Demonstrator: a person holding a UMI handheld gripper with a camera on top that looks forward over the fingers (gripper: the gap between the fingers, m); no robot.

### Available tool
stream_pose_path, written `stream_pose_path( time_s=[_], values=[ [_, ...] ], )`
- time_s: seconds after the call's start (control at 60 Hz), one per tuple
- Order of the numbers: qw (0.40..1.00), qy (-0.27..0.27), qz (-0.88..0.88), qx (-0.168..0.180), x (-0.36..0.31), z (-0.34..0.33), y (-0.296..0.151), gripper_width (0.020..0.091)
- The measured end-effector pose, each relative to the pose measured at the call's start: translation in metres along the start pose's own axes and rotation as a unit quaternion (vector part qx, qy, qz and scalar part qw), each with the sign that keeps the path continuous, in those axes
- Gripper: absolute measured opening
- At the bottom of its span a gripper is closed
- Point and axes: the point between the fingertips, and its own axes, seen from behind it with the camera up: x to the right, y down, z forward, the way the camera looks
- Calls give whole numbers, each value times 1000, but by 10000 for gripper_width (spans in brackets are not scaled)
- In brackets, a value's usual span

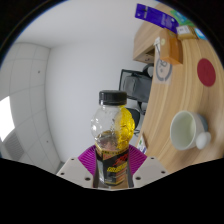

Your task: Pour water

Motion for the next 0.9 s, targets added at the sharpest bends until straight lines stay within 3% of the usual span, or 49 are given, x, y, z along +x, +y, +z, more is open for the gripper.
stream_pose_path(
  time_s=[0.15,0.333,0.433,0.55,0.833,0.9],
  values=[
    [967,37,-245,51,-34,-22,-78,391],
    [852,128,-497,103,-20,-54,-170,390],
    [785,183,-583,106,24,-69,-205,391],
    [736,234,-629,84,74,-78,-228,390],
    [751,270,-602,36,180,-89,-227,402],
    [738,256,-621,54,175,-89,-228,404]
  ],
)
